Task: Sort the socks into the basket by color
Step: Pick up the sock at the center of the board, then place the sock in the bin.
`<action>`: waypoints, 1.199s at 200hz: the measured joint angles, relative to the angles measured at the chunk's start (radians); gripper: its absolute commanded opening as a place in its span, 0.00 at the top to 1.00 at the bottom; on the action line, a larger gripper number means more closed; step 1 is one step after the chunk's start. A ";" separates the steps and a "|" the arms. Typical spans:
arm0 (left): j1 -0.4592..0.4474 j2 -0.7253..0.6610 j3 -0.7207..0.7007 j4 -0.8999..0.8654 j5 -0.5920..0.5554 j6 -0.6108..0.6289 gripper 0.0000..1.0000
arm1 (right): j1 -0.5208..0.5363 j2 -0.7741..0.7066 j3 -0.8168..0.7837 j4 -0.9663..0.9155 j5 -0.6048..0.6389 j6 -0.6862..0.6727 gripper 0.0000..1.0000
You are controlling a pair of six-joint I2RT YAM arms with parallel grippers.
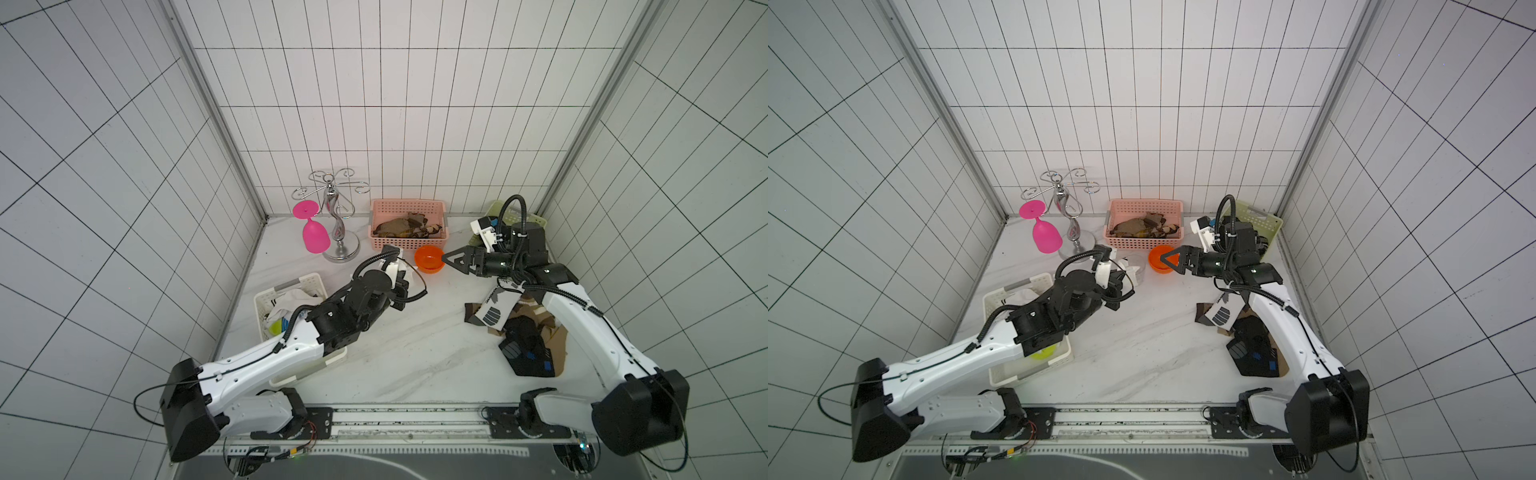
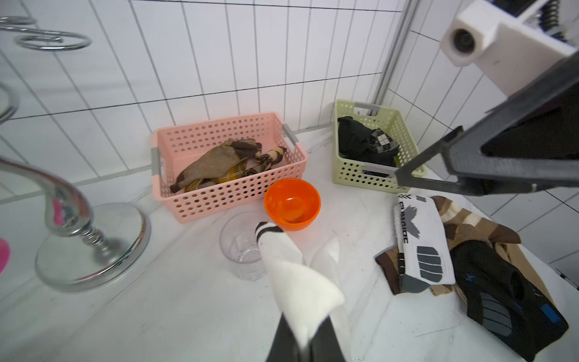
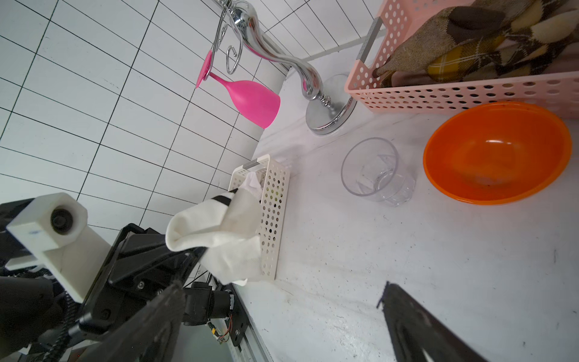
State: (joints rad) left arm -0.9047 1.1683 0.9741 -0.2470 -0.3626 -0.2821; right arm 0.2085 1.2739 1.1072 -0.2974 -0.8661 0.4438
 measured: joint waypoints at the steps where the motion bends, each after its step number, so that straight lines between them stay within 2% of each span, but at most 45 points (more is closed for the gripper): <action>1: 0.002 -0.002 0.000 -0.003 0.000 -0.002 1.00 | 0.000 0.000 0.000 0.000 0.001 0.000 0.00; 66: 0.175 -0.149 0.000 -0.291 -0.007 -0.191 1.00 | -0.038 0.040 0.000 -0.055 0.112 -0.026 0.00; 107: 0.407 -0.193 -0.003 -0.437 0.058 -0.303 1.00 | -0.039 0.056 -0.001 -0.087 0.163 -0.038 0.00; 128: 0.489 -0.192 -0.007 -0.497 0.093 -0.330 1.00 | -0.039 0.056 -0.002 -0.090 0.179 -0.042 0.01; 177: 0.605 -0.170 -0.011 -0.606 0.117 -0.363 1.00 | -0.052 0.056 -0.002 -0.099 0.188 -0.047 0.01; 216: 0.757 -0.158 -0.088 -0.623 0.177 -0.370 1.00 | -0.060 0.057 -0.003 -0.103 0.191 -0.052 0.01; 240: 0.808 -0.140 -0.134 -0.642 0.204 -0.373 0.99 | -0.061 0.059 -0.007 -0.103 0.191 -0.055 0.01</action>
State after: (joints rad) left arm -0.0967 1.0279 0.8398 -0.8894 -0.1589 -0.6552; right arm 0.1471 1.3331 1.1004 -0.4000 -0.6750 0.3885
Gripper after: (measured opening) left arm 0.062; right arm 0.995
